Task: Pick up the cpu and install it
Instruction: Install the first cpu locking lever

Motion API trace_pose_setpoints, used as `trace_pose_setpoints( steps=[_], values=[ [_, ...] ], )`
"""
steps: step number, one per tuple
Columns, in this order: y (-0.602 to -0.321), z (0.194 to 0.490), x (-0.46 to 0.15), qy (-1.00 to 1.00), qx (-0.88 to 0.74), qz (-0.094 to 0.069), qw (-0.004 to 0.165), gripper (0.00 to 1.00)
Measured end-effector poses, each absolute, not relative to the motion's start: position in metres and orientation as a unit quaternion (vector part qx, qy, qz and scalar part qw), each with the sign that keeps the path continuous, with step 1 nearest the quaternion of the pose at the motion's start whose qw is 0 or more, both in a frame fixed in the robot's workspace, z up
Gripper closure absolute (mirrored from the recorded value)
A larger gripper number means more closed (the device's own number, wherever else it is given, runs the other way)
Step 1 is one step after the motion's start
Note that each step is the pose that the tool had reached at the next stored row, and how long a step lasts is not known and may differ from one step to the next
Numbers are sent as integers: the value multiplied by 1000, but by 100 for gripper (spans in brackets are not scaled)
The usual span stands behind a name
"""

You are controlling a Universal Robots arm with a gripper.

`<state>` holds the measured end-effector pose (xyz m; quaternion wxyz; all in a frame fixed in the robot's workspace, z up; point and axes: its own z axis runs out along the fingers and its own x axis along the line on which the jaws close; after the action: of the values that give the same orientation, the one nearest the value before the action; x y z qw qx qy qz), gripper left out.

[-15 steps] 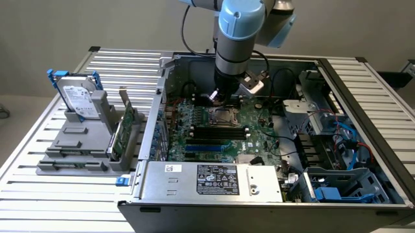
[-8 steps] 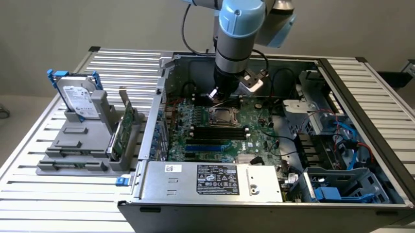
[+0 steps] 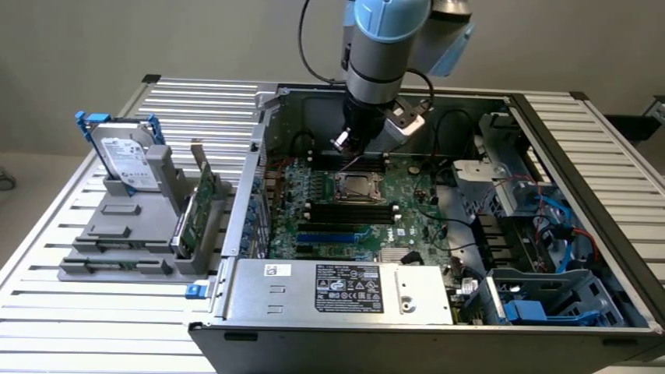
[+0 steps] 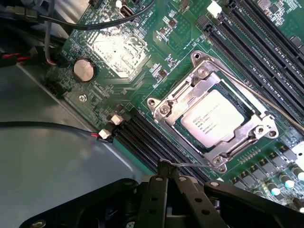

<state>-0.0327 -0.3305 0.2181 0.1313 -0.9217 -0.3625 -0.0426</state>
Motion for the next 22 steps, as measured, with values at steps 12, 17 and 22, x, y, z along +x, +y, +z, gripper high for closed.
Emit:
trace_pose_setpoints(
  steps=[12, 17, 22],
  values=[
    [-327, 222, -49, -361, -922, -30, 136, 89],
    [-335, 221, -49, -361, -922, -30, 136, 89],
    [-341, 221, -49, -361, -922, -30, 136, 89]
  ],
)
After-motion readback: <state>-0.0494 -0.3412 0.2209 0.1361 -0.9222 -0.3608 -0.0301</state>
